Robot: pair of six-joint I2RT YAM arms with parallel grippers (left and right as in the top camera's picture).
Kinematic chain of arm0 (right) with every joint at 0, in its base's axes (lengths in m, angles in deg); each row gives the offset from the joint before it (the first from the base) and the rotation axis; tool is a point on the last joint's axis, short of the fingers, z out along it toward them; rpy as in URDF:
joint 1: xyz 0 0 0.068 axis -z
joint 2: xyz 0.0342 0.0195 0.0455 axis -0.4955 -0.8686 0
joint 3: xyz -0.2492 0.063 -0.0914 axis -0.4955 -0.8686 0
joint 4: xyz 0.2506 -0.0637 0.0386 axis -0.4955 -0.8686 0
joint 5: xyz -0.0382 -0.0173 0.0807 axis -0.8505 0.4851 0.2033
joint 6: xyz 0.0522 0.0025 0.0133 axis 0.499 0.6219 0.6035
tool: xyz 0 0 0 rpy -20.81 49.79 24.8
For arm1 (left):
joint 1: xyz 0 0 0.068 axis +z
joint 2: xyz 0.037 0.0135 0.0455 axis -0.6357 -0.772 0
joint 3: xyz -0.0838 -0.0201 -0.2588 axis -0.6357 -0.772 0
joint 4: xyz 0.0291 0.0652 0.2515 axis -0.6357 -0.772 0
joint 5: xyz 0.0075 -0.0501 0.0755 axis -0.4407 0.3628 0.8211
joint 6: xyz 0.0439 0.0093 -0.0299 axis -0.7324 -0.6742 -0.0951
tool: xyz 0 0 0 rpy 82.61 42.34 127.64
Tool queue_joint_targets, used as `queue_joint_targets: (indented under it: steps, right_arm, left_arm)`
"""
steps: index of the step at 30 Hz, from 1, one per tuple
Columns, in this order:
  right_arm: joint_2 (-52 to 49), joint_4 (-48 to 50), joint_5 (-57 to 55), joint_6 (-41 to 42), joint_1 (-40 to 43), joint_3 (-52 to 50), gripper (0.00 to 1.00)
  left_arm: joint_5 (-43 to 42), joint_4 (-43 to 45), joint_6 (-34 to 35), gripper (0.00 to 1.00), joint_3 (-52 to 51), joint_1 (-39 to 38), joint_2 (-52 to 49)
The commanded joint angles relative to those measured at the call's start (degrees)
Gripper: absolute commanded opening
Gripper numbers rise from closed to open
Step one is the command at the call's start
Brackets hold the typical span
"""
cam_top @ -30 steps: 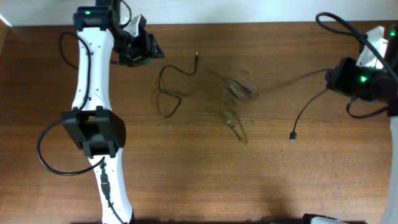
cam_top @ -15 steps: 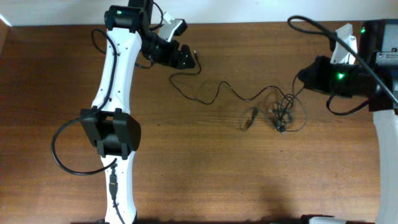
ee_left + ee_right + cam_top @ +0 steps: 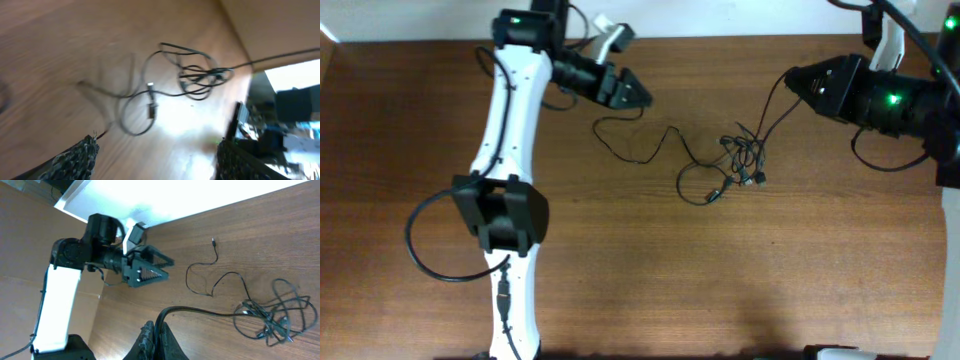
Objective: Untangle cables
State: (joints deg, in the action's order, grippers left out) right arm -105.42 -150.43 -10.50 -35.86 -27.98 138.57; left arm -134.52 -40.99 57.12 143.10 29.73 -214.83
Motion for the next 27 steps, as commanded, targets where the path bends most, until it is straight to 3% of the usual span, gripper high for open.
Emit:
queue_joint_targets:
  steps: [1,10,15,27]
  right_arm:
    - [-0.39,0.39,1.62,0.55,-0.26,1.09,0.04]
    - [-0.39,0.33,1.64,0.31,-0.26,1.09,0.04]
    - [-0.39,-0.11,1.64,0.11,-0.26,1.09,0.04]
    - [-0.39,-0.26,1.62,0.11,-0.26,1.09,0.04]
  left_arm:
    - [-4.04,0.74,-3.45,0.76,-1.27,-5.49,2.12]
    - [-3.96,8.98,-3.13,0.62,-1.86,-14.75,2.03]
    - [0.42,16.09,5.4,0.64,-3.78,-15.26,2.03]
    - [0.28,27.26,5.86,0.66,-16.24,-18.47,2.03]
